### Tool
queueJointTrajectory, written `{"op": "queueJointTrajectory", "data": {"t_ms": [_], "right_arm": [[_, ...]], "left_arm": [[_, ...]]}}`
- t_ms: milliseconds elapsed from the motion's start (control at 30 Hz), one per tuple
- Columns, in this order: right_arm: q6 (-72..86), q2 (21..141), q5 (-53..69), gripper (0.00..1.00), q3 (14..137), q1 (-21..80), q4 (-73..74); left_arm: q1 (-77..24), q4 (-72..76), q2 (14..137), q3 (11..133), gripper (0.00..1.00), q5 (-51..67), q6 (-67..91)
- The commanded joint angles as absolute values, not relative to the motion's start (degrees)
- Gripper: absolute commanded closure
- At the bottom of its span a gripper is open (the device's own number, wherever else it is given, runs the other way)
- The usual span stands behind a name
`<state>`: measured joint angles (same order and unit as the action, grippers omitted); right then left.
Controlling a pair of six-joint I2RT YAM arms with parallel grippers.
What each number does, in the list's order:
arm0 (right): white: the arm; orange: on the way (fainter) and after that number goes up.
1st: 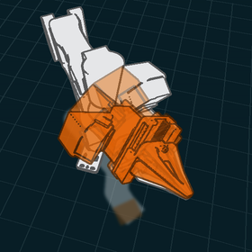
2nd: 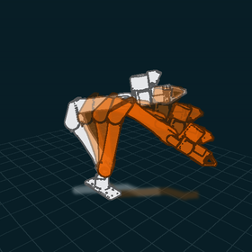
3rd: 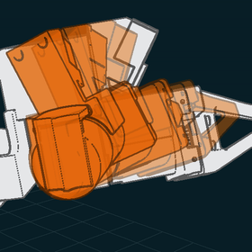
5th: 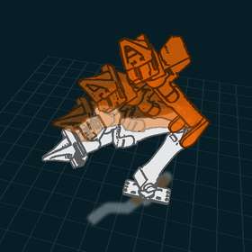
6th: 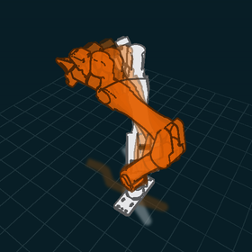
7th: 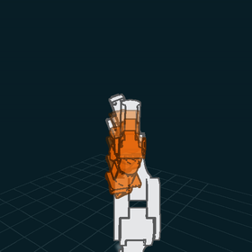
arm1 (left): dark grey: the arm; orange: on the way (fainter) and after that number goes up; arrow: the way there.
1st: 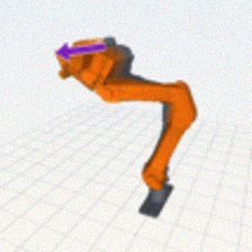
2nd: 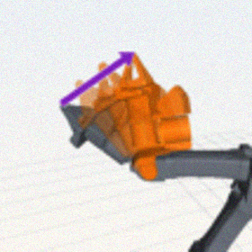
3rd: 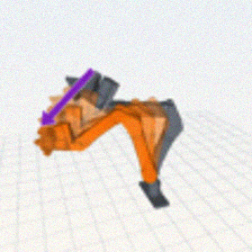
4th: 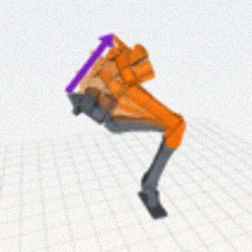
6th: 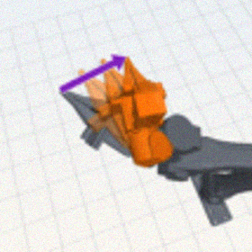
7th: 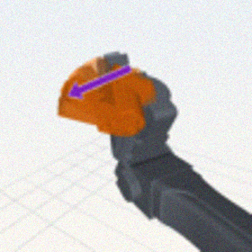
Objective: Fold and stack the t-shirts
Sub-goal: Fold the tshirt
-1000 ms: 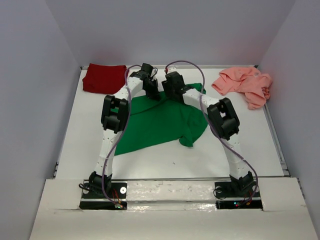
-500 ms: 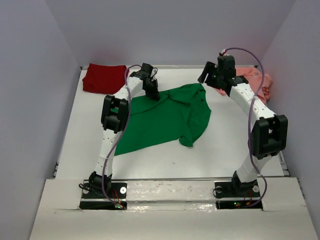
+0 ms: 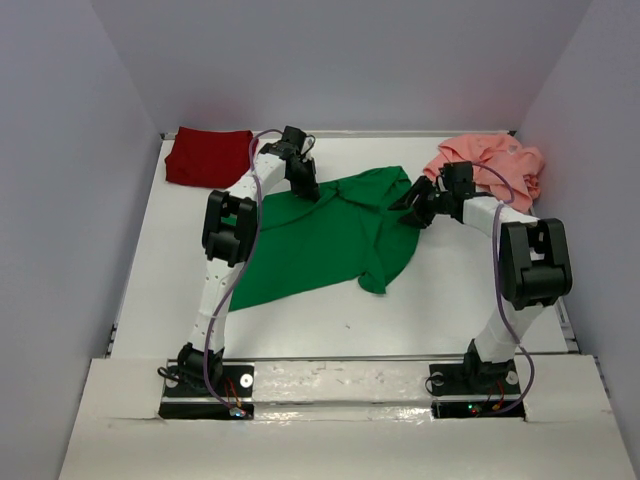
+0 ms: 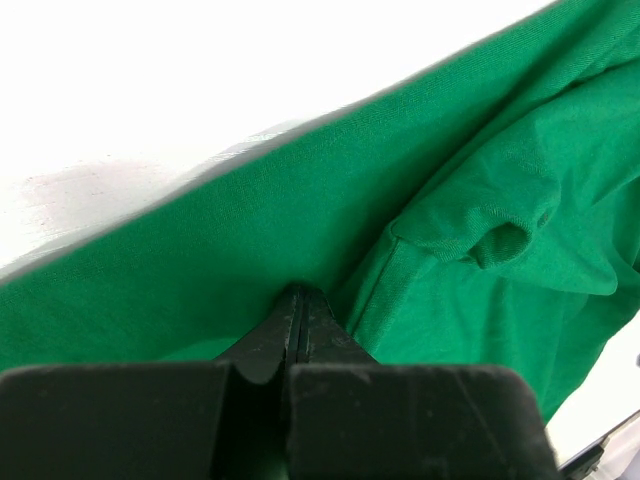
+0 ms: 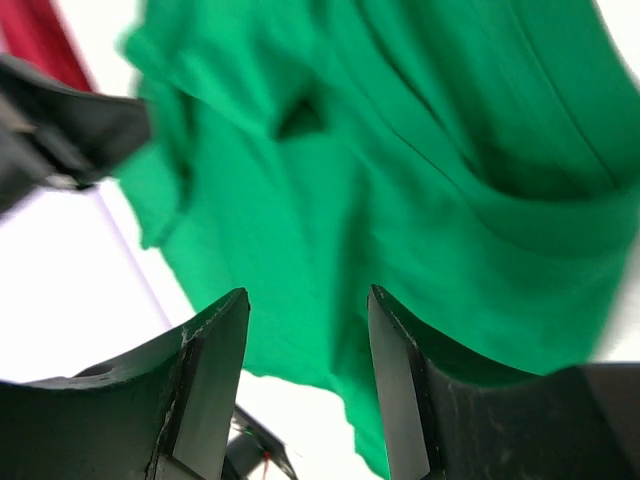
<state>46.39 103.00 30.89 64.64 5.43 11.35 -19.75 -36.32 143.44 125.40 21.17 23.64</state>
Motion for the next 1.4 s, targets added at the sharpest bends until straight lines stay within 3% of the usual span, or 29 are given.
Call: {"op": "queueJointTrajectory", "data": {"t_ms": [0, 300, 1100, 1367], "right_arm": [[50.54, 103.79, 35.86, 0.44, 66.09, 5.36, 0.53], [51.94, 111.79, 37.36, 0.47, 68.38, 5.36, -5.79], [48.0, 119.36, 38.23, 0.5, 72.16, 8.44, -13.88], [35.86, 111.53, 36.03, 0.38, 60.39, 8.96, -23.28]], "left_arm": [[-18.98, -42.71, 145.2, 124.01, 1.0, 16.61, 21.53], [-18.9, -43.68, 145.46, 125.07, 1.0, 16.44, 21.71], [-18.98, -45.44, 146.43, 126.65, 1.0, 16.17, 22.15], [-18.98, -45.44, 146.95, 127.26, 1.0, 16.52, 22.32]]}}
